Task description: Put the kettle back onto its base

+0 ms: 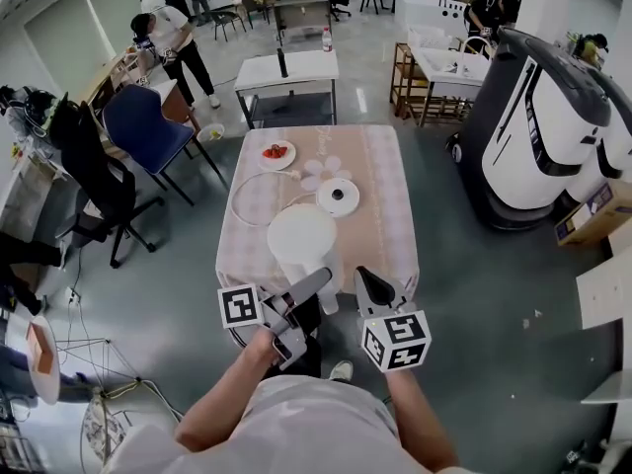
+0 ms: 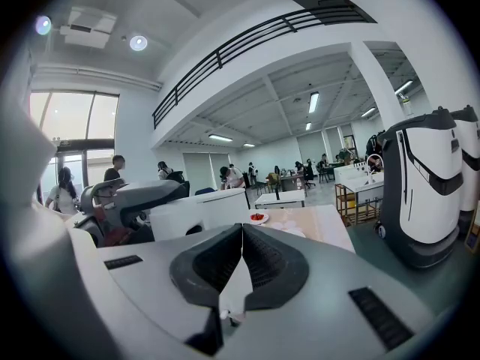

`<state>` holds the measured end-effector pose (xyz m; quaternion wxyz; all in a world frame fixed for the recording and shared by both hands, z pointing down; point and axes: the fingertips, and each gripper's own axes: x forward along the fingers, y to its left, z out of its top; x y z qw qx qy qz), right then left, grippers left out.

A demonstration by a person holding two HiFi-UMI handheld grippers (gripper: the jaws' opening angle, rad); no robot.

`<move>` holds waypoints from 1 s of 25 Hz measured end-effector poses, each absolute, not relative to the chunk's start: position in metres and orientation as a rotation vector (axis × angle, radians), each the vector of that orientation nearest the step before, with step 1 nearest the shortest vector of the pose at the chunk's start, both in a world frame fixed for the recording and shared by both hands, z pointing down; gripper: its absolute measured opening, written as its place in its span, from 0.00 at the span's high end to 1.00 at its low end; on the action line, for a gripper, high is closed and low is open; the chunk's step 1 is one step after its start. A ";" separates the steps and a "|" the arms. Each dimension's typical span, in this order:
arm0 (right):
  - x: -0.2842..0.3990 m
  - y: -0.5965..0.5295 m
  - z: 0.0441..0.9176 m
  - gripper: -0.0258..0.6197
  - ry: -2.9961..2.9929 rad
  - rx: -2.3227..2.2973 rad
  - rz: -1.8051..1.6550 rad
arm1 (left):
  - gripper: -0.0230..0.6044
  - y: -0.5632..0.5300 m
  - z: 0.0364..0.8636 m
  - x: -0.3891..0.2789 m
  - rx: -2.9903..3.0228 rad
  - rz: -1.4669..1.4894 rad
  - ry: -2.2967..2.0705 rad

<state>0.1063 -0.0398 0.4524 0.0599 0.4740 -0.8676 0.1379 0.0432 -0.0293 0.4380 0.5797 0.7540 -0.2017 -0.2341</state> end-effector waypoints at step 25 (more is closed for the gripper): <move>0.081 -0.171 0.468 0.95 -2.506 1.510 0.464 | 0.60 -0.164 0.457 0.022 1.723 -0.482 -0.380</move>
